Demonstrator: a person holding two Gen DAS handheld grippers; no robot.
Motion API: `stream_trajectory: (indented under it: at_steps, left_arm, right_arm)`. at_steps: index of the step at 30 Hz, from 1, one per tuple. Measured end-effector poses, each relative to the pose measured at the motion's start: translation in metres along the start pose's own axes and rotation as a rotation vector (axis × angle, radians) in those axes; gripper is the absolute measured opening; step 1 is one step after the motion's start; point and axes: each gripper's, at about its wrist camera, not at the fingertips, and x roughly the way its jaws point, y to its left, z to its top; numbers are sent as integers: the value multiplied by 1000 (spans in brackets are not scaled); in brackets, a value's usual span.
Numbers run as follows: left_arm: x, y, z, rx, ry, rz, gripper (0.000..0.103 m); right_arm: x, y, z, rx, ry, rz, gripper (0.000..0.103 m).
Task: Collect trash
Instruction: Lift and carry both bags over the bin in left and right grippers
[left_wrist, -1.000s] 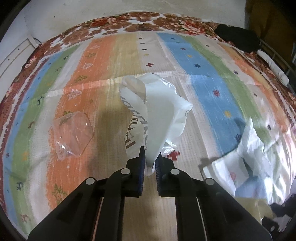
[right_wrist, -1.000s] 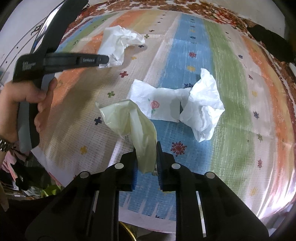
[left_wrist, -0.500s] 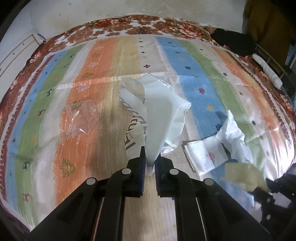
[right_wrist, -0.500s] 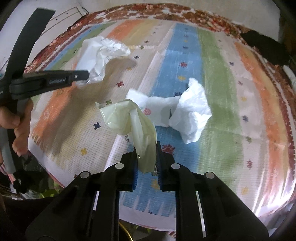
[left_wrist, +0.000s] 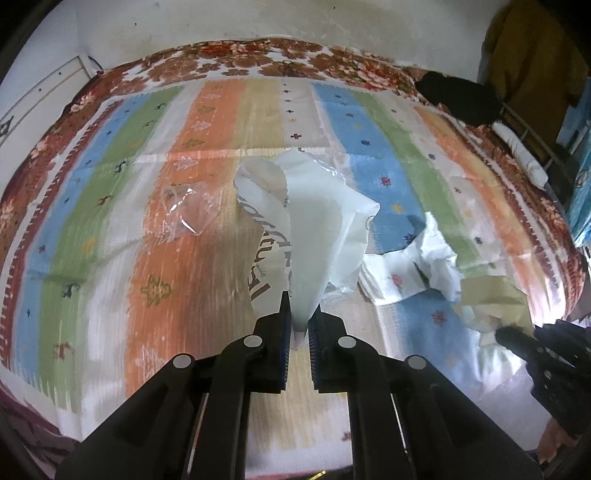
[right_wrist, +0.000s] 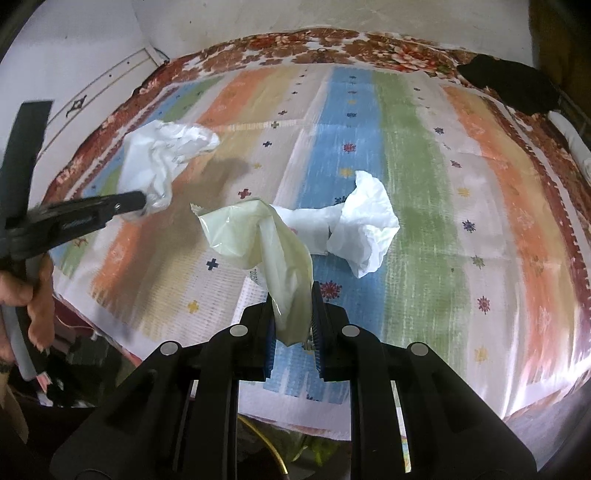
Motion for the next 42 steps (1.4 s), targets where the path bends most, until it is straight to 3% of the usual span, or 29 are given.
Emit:
stream_trajectory:
  at_steps: [6, 16, 21, 42]
  left_arm:
    - [-30, -2, -12, -7, -44, 39, 8]
    - [-67, -10, -45, -12, -65, 13, 8]
    - [-87, -8, -58, -71, -93, -34, 8]
    - [-127, -37, -126, -27, -114, -155, 8]
  right_arm:
    - [-14, 0, -10, 27, -12, 9, 15]
    - [-42, 23, -36, 20, -50, 57, 15]
    - [-56, 31, -51, -8, -77, 47, 15]
    - [-88, 26, -107, 55, -99, 98, 15]
